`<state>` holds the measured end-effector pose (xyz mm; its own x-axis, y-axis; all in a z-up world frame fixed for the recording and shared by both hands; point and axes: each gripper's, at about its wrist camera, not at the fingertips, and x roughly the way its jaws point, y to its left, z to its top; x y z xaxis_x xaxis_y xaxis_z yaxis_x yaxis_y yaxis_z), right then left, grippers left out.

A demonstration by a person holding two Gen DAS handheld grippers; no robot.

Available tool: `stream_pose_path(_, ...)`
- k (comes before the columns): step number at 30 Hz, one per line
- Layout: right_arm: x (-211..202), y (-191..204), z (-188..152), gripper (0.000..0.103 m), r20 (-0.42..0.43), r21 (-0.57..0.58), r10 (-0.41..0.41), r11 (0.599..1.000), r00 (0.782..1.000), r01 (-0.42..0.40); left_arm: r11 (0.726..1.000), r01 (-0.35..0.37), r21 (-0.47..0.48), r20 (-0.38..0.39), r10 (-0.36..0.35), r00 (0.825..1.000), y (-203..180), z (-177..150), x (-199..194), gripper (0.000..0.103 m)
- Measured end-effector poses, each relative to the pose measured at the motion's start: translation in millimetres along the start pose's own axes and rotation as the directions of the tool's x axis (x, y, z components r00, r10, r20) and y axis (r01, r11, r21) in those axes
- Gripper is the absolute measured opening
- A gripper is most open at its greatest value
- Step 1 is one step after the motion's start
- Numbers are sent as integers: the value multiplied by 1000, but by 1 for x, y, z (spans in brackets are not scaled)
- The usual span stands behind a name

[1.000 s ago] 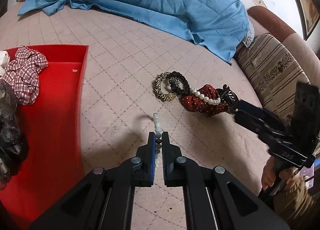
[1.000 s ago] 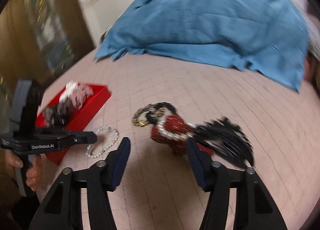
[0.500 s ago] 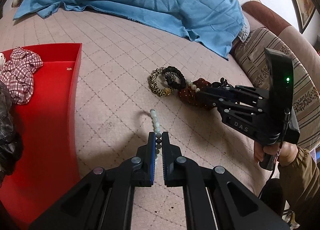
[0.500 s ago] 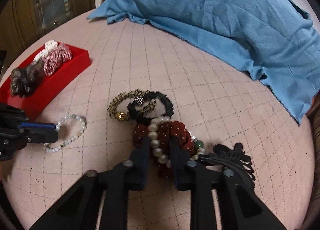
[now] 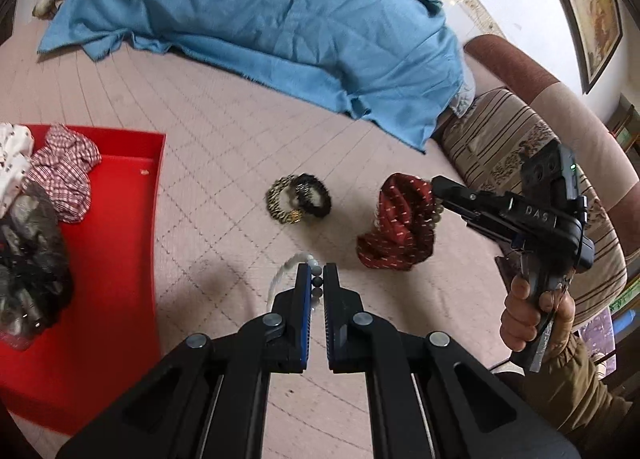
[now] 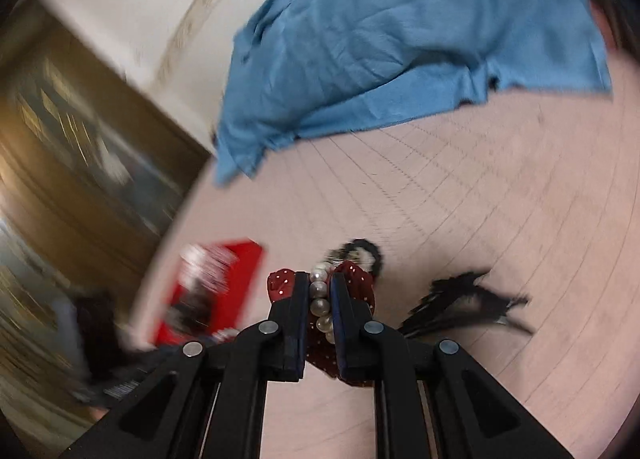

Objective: Organize jewelry
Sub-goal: 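Pull the red polka-dot scrunchie off the pearl necklace with the right tool while the left holds the bracelet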

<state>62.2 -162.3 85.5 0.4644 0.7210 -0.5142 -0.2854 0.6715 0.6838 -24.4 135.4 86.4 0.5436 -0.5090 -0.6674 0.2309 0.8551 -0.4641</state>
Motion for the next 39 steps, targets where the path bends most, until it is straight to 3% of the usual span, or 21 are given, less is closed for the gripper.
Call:
stream_pose_path(2,-12,-11,-4,12,26,122,147,981,989,-149,1000,-1,10,7,1,1000,-6,-1,-8,5)
stream_pose_path(3,-18,-14,-7,12,45,147,168,974,985,-173,1000,-4,16,10,4,1000,-10,-1,-11,5)
stream_pose_path(5,-25,-3,-10,12,45,72,-28,997,999,25,1000,-10,23,12,10,1000,-15,-3,-17,5)
stream_pose_path(6,-27,3,-12,12,42,22,-128,992,991,127,1000,-11,24,12,11,1000,-17,-4,-19,5)
stream_pose_path(9,-40,-5,-25,12,57,149,120,981,991,-127,1000,-9,25,18,8,1000,-22,-7,-27,5)
stream_pose_path(12,-52,1,-34,12,67,166,330,927,942,-337,1000,-6,27,23,5,1000,-27,-11,-32,5)
stream_pose_path(13,-56,7,-36,12,59,139,245,958,968,-251,1000,-5,27,24,5,1000,-28,-12,-34,5)
stream_pose_path(14,-57,12,-36,12,43,89,80,993,996,-84,1000,-5,26,25,4,1000,-30,-13,-36,5)
stream_pose_path(15,-54,19,-37,12,25,14,-120,993,992,120,1000,-4,27,26,4,1000,-31,-14,-37,5)
stream_pose_path(16,-53,20,-38,12,25,-7,-179,984,984,179,1000,-5,29,29,4,1000,-34,-15,-39,5)
stream_pose_path(18,-60,6,-46,12,38,124,43,991,998,-47,999,-5,38,36,4,999,-37,-16,-43,5)
stream_pose_path(20,-71,0,-50,12,105,188,214,955,971,-230,999,-7,45,40,5,999,-40,-17,-47,5)
stream_pose_path(21,-76,3,-51,11,116,170,161,969,980,-179,999,-6,46,42,4,999,-40,-18,-48,5)
stream_pose_path(23,-79,16,-49,11,95,75,-62,996,994,55,999,-5,47,44,3,999,-41,-19,-51,5)
stream_pose_path(25,-82,15,-52,11,102,123,34,991,994,-46,999,-5,51,49,3,999,-42,-20,-54,5)
stream_pose_path(31,-82,34,-60,11,86,-16,-139,990,986,141,998,-8,55,57,5,998,-43,-21,-61,5)
stream_pose_path(32,-76,38,-66,25,73,-81,-214,972,974,220,998,-11,57,55,8,998,-43,-23,-61,5)
stream_pose_path(33,-72,35,-69,48,62,-133,-280,949,958,286,998,-14,58,54,11,998,-43,-24,-61,5)
stream_pose_path(34,-68,33,-74,55,54,-174,-332,926,942,336,998,-18,59,52,15,999,-42,-24,-60,5)
stream_pose_path(37,-45,22,-95,56,15,-283,-479,840,878,463,999,-18,51,39,16,999,-38,-29,-57,5)
stream_pose_path(39,-47,2,-111,55,-26,-289,-504,831,864,476,999,-20,46,30,19,999,-36,-31,-54,5)
